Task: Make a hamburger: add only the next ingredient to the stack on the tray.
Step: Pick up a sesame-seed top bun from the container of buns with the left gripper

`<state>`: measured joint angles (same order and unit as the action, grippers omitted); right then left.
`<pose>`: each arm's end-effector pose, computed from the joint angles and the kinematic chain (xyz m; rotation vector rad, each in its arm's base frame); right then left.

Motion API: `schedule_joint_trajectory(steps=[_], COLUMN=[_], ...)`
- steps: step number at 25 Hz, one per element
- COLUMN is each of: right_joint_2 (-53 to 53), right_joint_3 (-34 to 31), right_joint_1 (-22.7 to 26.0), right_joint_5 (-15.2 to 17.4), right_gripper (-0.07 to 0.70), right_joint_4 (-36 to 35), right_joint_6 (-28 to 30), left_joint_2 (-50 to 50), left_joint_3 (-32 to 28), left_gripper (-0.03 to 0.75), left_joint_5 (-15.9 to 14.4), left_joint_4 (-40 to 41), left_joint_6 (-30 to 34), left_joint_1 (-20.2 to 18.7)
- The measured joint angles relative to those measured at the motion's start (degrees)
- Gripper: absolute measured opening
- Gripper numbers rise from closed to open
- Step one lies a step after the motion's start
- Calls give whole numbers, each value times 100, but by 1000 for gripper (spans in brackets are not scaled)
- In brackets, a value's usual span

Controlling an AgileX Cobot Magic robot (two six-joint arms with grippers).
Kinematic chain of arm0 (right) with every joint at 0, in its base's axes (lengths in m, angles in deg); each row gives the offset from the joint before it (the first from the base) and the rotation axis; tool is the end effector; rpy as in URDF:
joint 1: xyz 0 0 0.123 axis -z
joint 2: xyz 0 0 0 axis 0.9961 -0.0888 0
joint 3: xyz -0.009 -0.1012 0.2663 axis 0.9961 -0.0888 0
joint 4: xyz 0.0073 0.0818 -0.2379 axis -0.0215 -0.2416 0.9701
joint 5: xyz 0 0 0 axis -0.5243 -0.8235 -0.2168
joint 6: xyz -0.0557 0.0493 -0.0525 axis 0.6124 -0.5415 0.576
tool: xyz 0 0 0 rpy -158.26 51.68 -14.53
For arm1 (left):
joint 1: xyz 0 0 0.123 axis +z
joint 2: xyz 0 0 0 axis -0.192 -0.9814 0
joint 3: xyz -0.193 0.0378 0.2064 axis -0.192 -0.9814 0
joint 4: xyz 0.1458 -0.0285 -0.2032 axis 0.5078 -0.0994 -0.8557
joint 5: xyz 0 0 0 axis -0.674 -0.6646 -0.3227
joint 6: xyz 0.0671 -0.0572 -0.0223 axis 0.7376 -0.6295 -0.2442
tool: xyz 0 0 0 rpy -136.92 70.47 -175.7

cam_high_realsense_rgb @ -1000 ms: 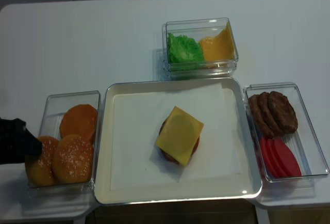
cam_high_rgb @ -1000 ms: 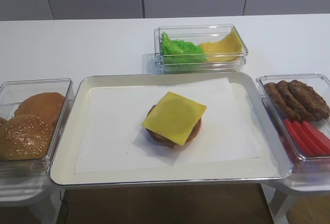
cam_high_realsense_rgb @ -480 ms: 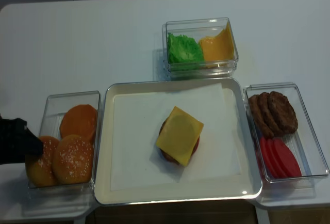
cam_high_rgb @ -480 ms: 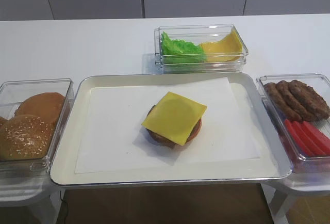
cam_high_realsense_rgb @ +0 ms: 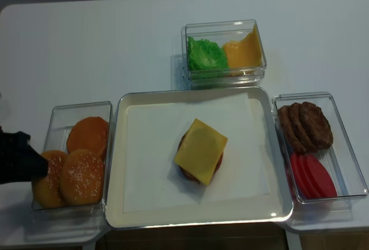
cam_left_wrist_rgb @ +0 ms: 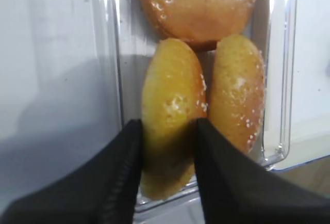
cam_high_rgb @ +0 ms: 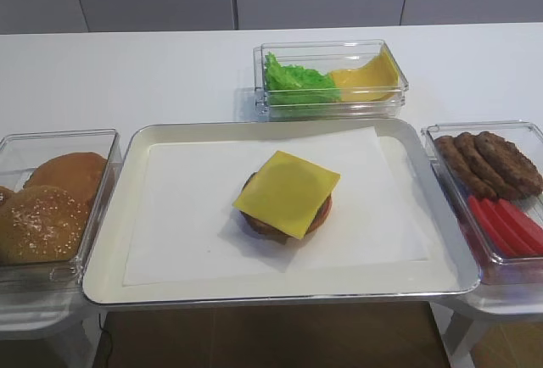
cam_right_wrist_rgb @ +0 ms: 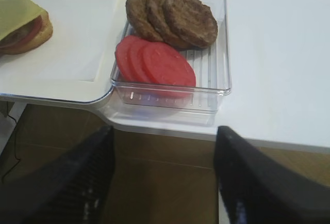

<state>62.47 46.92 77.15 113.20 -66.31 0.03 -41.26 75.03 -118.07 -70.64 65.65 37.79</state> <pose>-0.0096 0.0030 0.2638 -0.1678 2.1302 0.1332 0.2208 0.0610 0.2424 -0.1776 2.8516 -0.6922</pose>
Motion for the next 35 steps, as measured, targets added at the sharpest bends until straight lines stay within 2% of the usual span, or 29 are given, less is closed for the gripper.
schedule_joint_trajectory(steps=[13,17,20,35], right_joint_2=[0,0,0,0], right_joint_3=[0,0,0,0], right_joint_1=[0,0,0,0], right_joint_5=[0,0,0,0], right_gripper=[459,453,442,426], right_joint_4=[0,0,0,0], right_joint_6=[0,0,-29,-59], left_joint_2=[0,0,0,-13], left_joint_3=[13,145,296,867], left_gripper=[203,180,132,89], left_joint_5=[-82,-120,-120,-106], left_joint_4=[-82,-109,-146,-594], left_joint_6=[9,11,21,41], left_joint_1=[0,0,0,0])
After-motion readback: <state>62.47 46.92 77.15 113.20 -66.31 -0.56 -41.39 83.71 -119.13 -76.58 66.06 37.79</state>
